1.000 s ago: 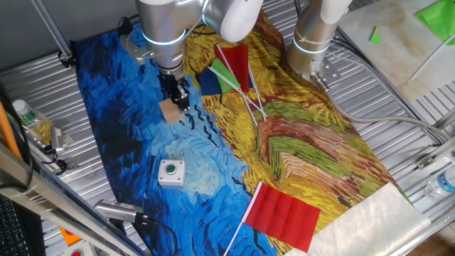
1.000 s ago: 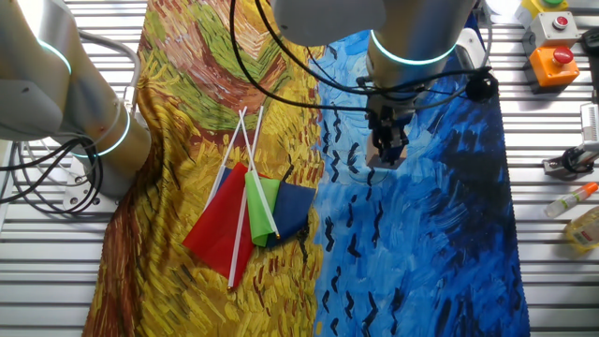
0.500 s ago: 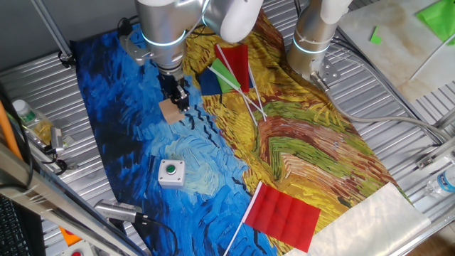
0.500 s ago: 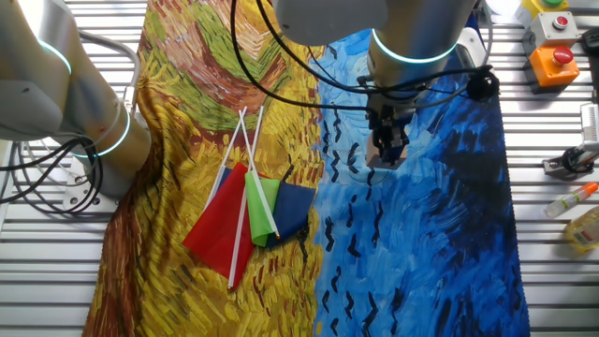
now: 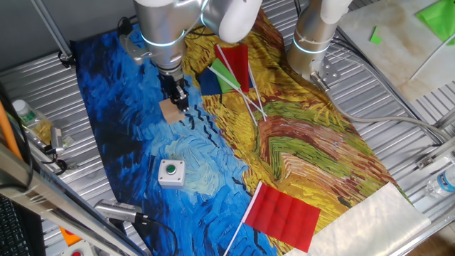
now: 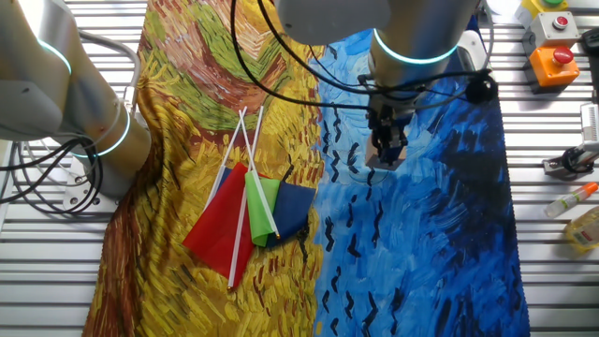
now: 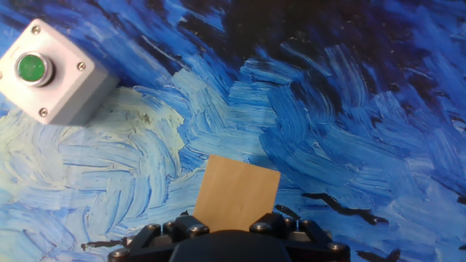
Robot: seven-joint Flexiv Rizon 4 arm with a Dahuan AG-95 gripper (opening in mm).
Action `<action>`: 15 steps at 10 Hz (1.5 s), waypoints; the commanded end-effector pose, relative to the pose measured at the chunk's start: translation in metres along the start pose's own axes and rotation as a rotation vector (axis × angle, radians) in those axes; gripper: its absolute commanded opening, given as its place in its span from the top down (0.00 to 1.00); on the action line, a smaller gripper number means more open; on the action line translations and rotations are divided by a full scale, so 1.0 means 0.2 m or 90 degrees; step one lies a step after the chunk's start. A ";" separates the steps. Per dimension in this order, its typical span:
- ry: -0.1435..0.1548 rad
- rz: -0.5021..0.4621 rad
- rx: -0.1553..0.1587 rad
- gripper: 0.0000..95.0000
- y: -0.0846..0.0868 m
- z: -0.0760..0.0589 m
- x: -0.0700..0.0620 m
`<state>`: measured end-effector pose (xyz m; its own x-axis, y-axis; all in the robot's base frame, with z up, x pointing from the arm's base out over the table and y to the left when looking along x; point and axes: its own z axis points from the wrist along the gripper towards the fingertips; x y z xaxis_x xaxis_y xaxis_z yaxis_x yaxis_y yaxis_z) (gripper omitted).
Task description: Pick up the small block on the left and move it to the right
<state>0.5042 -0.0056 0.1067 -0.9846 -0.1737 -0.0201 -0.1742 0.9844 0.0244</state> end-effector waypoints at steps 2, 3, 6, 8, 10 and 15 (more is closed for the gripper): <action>-0.011 -0.116 0.001 1.00 0.00 0.00 0.00; -0.015 -0.136 0.002 1.00 0.00 0.00 0.00; -0.027 -0.168 0.017 1.00 0.00 0.00 0.00; -0.028 -0.200 0.021 1.00 0.00 0.00 0.00; -0.026 -0.210 0.019 1.00 0.00 0.00 0.00; -0.026 -0.227 0.021 1.00 0.00 0.00 0.00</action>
<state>0.5041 -0.0058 0.1062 -0.8608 -0.5052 -0.0615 -0.5048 0.8629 -0.0234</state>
